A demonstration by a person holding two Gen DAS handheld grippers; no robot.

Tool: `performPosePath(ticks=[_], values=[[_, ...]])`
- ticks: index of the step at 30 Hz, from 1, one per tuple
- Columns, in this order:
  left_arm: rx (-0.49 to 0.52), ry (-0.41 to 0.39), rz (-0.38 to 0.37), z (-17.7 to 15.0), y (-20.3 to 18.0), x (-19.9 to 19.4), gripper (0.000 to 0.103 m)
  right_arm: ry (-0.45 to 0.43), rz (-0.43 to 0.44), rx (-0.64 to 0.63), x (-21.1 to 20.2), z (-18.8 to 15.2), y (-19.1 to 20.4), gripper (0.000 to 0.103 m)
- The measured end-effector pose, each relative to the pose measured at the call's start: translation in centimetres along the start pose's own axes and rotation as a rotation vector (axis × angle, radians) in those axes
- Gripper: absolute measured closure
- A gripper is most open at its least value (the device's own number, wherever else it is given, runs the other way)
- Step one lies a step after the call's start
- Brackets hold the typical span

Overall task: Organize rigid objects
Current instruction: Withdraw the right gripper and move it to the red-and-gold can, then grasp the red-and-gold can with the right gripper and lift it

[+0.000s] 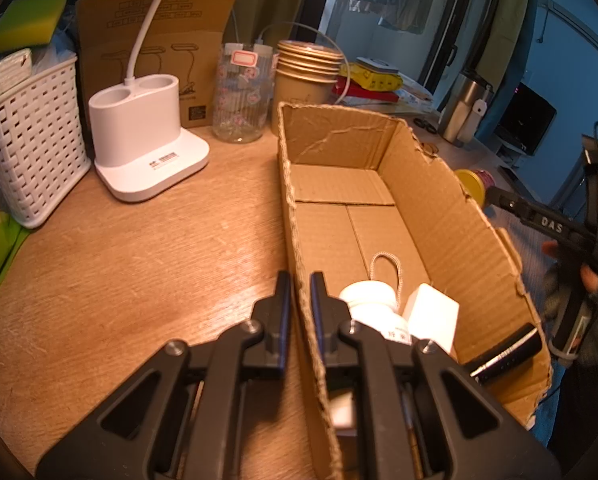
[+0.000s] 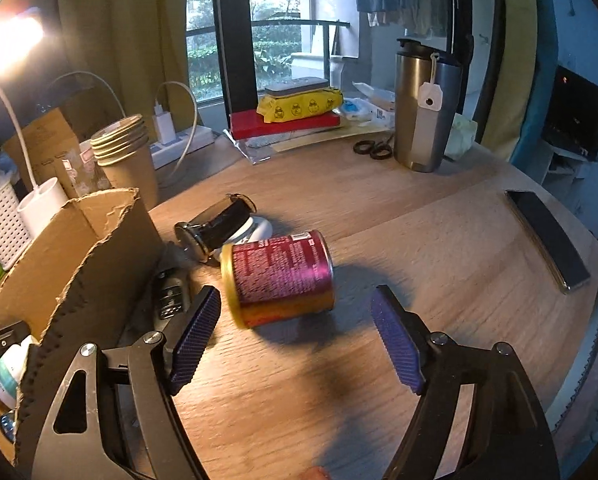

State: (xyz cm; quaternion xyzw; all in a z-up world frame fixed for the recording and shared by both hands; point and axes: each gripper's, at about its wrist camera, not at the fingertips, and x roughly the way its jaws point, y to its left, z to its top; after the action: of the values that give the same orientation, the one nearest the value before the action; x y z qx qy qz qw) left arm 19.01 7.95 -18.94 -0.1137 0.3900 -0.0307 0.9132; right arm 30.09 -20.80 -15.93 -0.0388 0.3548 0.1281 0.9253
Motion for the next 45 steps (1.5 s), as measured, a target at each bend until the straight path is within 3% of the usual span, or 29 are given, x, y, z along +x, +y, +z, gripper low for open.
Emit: performPosePath(ticks=[26, 29, 45], values=[[0.0, 0.0, 0.0, 0.0, 0.0, 0.0, 0.092, 0.058, 0.06, 0.04, 3.9, 1.4, -0.3, 0.023], [0.0, 0.0, 0.0, 0.0, 0.0, 0.0, 0.092, 0.056, 0.063, 0.045, 3.8, 1.3, -0.3, 0.034], [0.0, 0.0, 0.0, 0.0, 0.0, 0.0, 0.092, 0.001, 0.043, 0.022, 1.2, 1.3, 0.9, 0.035]])
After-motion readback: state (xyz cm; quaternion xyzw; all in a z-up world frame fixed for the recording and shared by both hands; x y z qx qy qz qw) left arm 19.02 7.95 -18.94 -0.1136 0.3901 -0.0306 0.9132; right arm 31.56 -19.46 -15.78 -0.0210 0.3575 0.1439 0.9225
